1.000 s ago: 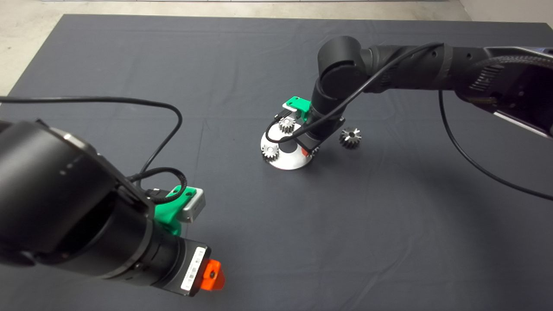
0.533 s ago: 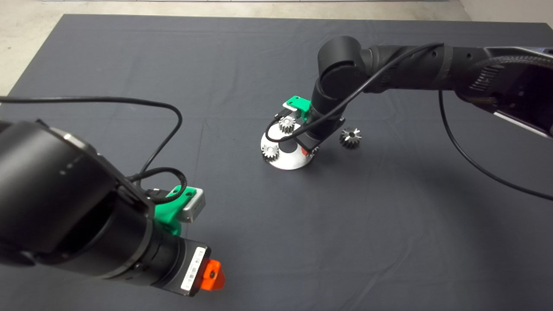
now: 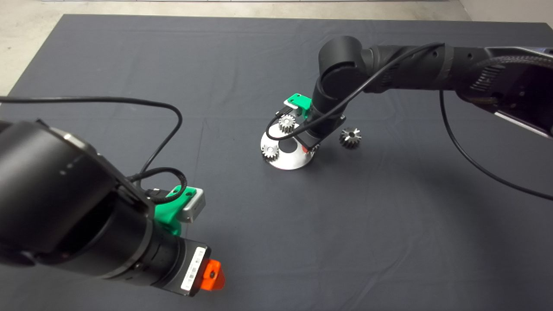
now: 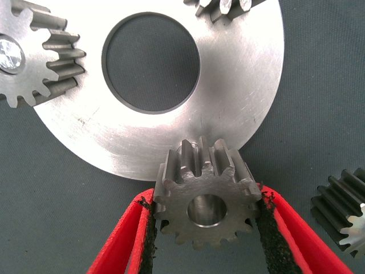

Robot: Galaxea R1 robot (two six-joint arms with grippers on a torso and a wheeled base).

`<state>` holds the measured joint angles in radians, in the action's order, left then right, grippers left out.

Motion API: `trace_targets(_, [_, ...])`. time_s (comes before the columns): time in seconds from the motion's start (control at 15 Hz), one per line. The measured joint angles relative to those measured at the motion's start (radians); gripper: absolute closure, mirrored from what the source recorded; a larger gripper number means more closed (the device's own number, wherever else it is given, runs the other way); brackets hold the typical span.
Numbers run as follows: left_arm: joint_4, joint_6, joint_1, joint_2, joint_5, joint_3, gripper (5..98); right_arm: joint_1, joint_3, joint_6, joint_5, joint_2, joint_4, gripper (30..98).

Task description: Remove an incorrectly installed larger gear and replace it with the correct smaller gear

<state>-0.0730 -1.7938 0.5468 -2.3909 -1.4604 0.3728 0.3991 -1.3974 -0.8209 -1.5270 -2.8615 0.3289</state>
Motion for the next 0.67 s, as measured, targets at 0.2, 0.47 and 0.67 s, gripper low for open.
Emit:
trace_targets(0.2, [0.000,0.000,0.000,0.000,0.000,0.000,5.4,0.000,0.000,-0.001,0.000,0.000,0.006,87.1])
trace_targets(0.47, [0.000,0.000,0.000,0.000,0.000,0.000,5.4,0.000,0.001,-0.004,0.000,0.000,0.008,87.1])
trace_targets(0.67, [0.000,0.000,0.000,0.000,0.000,0.000,5.4,0.000,0.001,-0.004,0.000,0.000,0.009,87.1])
